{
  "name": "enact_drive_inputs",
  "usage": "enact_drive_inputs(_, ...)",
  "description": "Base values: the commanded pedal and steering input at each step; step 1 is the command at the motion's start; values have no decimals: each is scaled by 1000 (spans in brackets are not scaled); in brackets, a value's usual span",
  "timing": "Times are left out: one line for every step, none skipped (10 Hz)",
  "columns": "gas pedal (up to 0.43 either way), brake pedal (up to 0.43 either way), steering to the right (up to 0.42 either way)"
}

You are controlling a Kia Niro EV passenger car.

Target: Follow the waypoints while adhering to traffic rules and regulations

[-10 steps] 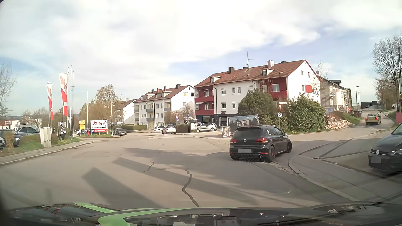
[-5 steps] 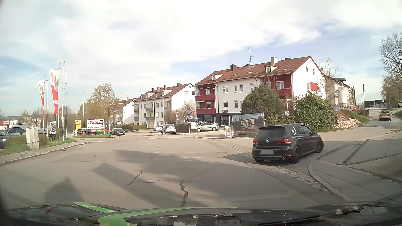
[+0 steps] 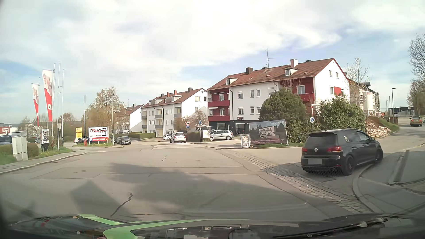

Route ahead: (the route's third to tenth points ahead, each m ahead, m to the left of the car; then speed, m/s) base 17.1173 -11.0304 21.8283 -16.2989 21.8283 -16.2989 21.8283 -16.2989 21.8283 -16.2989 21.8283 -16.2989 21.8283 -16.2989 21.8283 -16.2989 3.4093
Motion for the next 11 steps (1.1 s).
enact_drive_inputs(0,195,-1)
enact_drive_inputs(0,195,8)
enact_drive_inputs(0,207,17)
enact_drive_inputs(0,207,29)
enact_drive_inputs(0,207,42)
enact_drive_inputs(0,201,60)
enact_drive_inputs(0,171,87)
enact_drive_inputs(0,171,124)
enact_drive_inputs(0,177,152)
enact_drive_inputs(0,177,190)
enact_drive_inputs(0,183,229)
